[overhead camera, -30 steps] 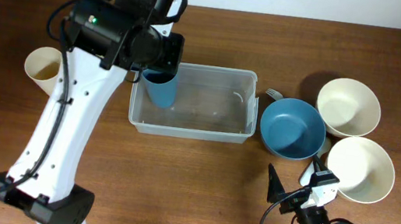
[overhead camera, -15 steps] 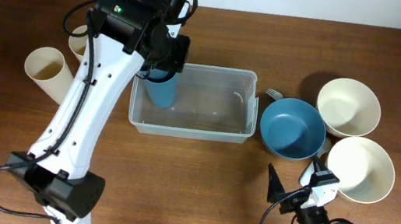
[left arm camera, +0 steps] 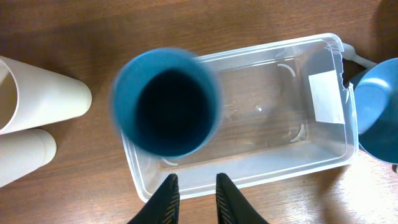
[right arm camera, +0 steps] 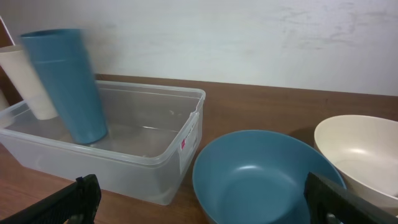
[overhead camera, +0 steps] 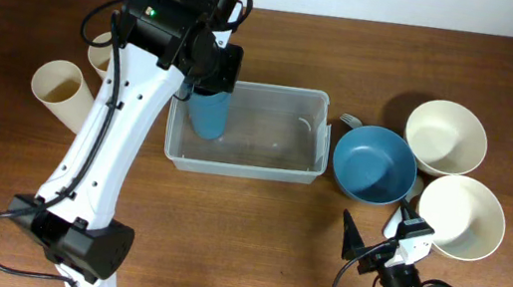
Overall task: Pack container
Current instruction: 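Release the stacked blue cup and withdraw the left gripper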
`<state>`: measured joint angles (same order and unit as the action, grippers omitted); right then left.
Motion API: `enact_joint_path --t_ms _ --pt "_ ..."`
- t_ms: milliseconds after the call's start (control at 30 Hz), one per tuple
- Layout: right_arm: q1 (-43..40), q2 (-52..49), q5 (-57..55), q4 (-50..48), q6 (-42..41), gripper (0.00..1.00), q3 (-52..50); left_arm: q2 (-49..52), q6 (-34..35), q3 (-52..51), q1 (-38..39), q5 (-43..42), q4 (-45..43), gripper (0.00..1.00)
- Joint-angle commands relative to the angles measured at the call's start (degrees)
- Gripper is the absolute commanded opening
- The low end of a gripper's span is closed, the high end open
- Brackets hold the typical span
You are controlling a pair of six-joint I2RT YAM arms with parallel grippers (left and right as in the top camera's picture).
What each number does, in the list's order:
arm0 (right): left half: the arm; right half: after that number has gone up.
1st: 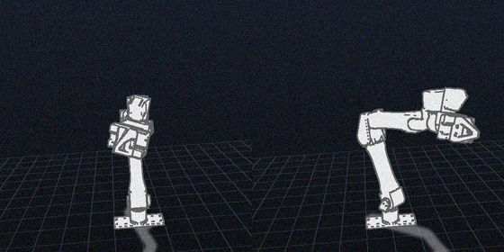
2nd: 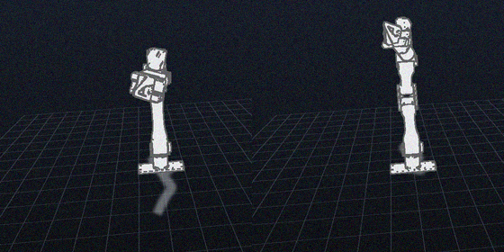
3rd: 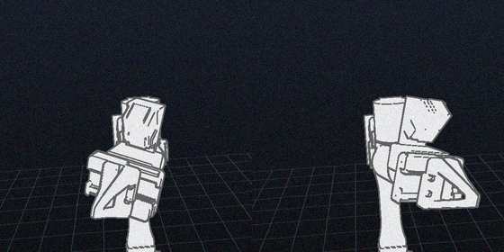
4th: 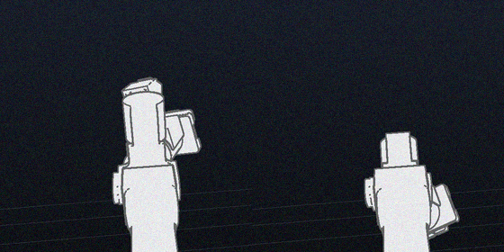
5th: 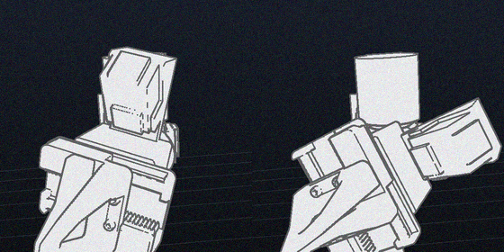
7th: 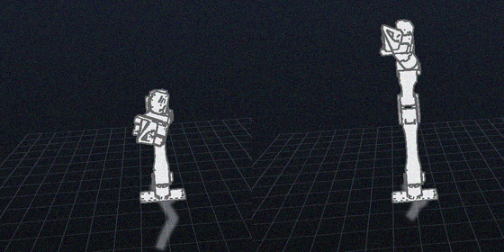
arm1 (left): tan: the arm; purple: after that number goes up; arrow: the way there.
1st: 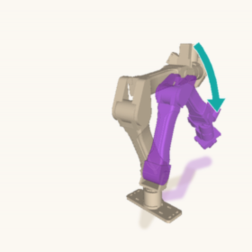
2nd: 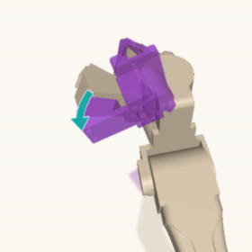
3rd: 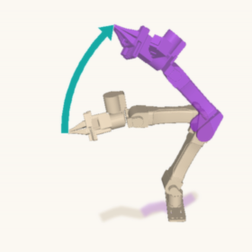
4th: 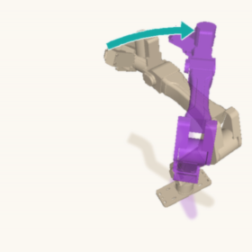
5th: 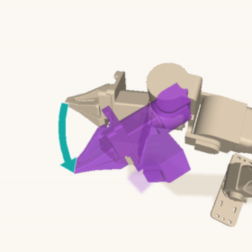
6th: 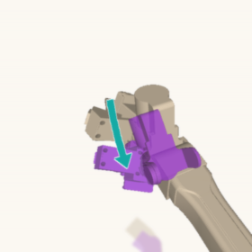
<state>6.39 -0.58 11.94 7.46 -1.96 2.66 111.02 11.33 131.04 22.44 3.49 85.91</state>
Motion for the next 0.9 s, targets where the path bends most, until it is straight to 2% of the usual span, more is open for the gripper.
enact_joint_path --t_ms 0,167,600,733,833,867 --pt "0.39 0.37 -0.15 -0.02 -0.44 0.99 -0.5 -0.13 -0.74 1.16 -0.07 0.81 -0.37 0.25" --pt "0.39 0.37 -0.13 -0.02 -0.44 0.99 -0.5 -0.13 -0.72 1.16 -0.09 0.85 -0.81 0.29" --pt "0.39 0.37 -0.15 -0.02 -0.44 0.99 -0.5 -0.13 -0.72 1.16 -0.09 1.7 -1.31 0.31" --pt "0.39 0.37 -0.15 -0.02 -0.44 0.99 -0.5 -0.15 0.11 1.49 -1.09 4.35 0.28 0.37" --pt "0.39 0.39 -0.15 -0.02 -0.44 0.99 -0.5 -0.31 2.19 2.12 -3.52 5.09 2.64 0.46" --pt "0.39 0.37 -0.15 -0.02 -0.42 0.99 -0.5 -0.5 2.34 2.19 -4.66 5.33 3.39 0.52"
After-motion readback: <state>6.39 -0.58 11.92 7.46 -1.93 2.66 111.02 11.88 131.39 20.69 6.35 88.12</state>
